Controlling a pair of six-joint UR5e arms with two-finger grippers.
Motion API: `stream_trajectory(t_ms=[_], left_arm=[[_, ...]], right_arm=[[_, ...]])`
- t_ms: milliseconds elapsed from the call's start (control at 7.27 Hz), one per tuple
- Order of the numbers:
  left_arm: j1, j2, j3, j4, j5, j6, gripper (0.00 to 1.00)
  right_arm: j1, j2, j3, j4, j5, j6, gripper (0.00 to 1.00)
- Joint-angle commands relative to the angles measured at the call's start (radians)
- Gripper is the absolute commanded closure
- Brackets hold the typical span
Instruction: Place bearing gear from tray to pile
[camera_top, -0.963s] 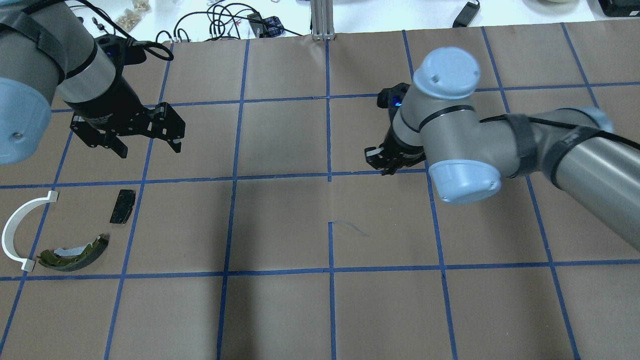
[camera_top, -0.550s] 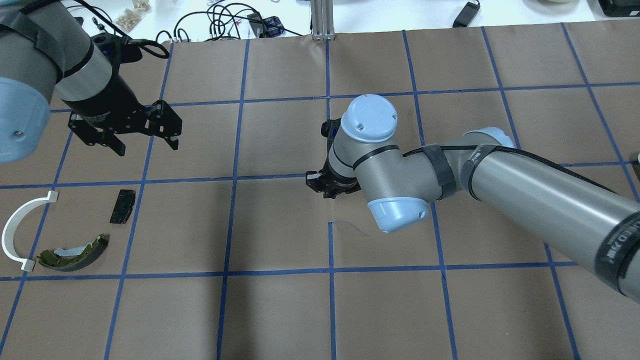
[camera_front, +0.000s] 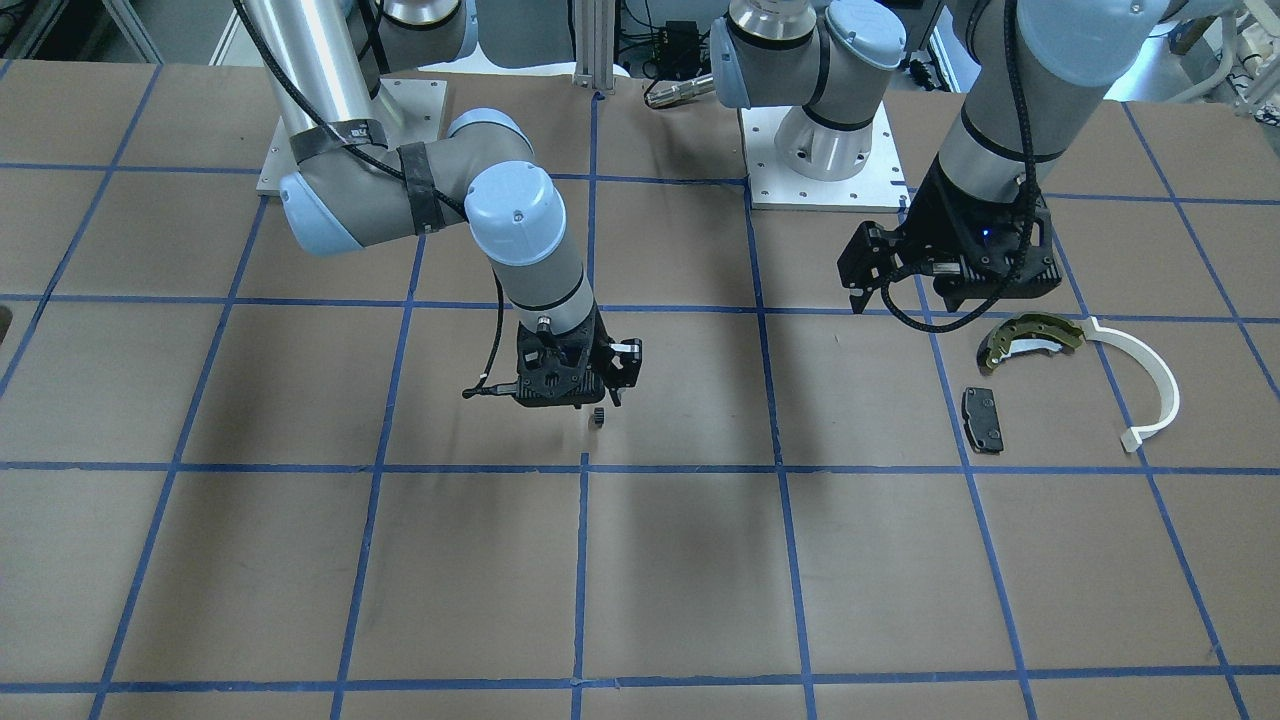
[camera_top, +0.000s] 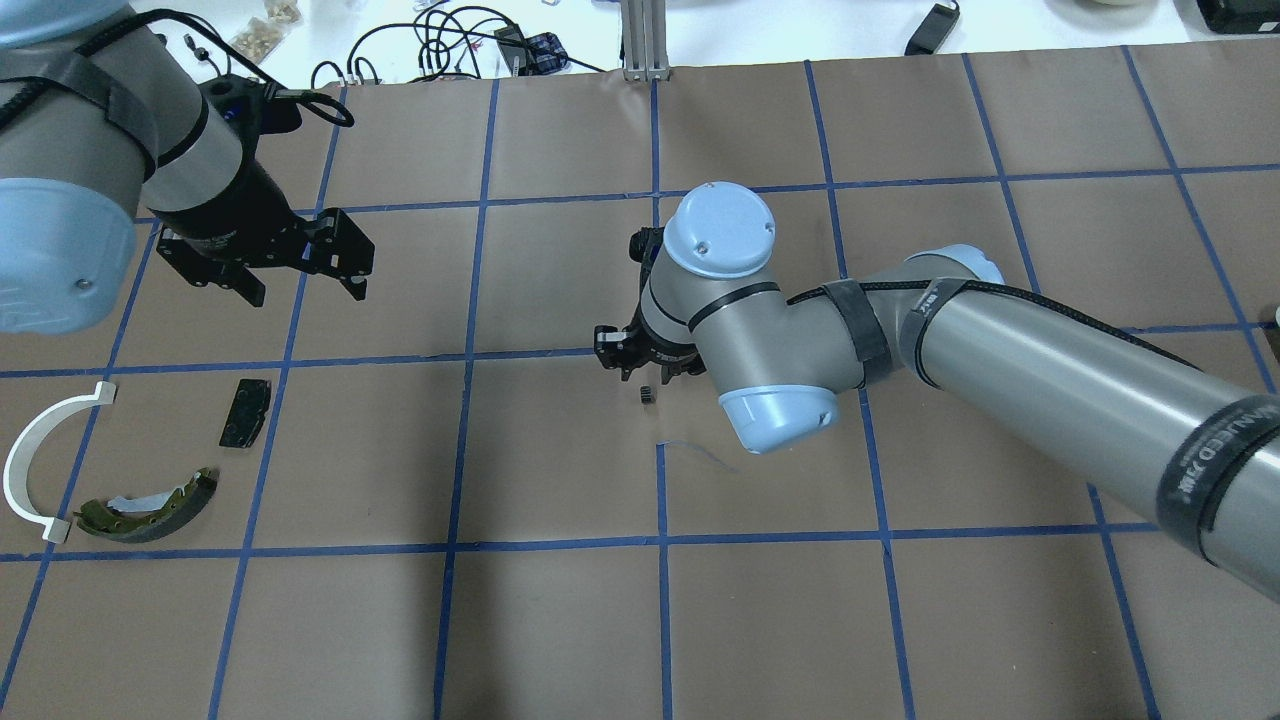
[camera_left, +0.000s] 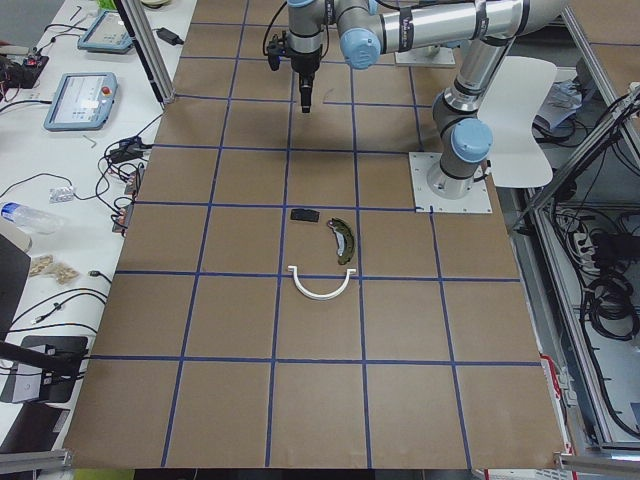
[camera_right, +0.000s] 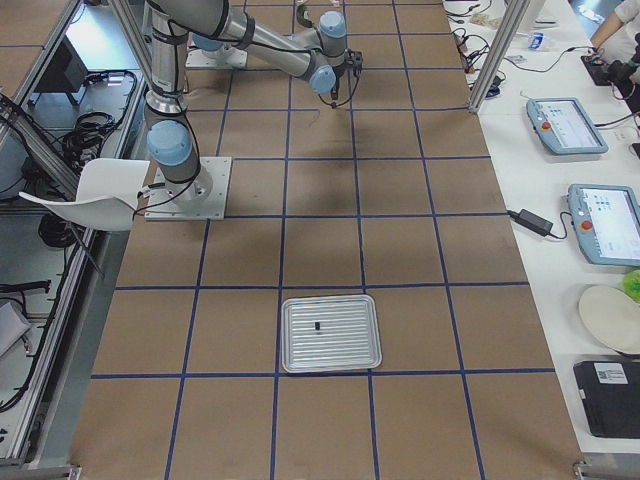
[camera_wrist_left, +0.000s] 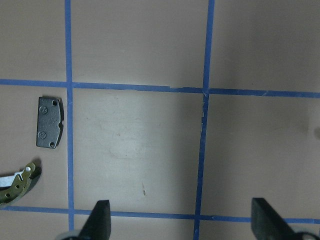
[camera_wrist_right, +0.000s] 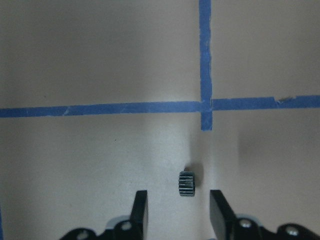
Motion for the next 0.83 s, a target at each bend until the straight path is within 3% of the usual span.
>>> stream_trajectory(t_ms=[0, 138, 413, 688], left_arm=[[-0.021, -0.044, -0.017, 0.072, -0.011, -0.006, 0.00], [-0.055, -0.062, -0.017, 0.072, -0.014, -0.024, 0.00], [-0.159, -0.131, -0.017, 0.171, -0.016, -0.106, 0.00], [-0.269, -0.212, -0.015, 0.272, -0.017, -0.214, 0.00]], right_arm=[[-0.113, -0.051, -0.077, 0.193, -0.009, -0.173, 0.00], [-0.226, -0.092, -0.082, 0.273, -0.012, -0.349, 0.00], [-0.469, -0.149, -0.079, 0.362, -0.148, -0.714, 0.00], [-0.684, -0.185, -0.083, 0.401, -0.167, -1.127, 0.00]])
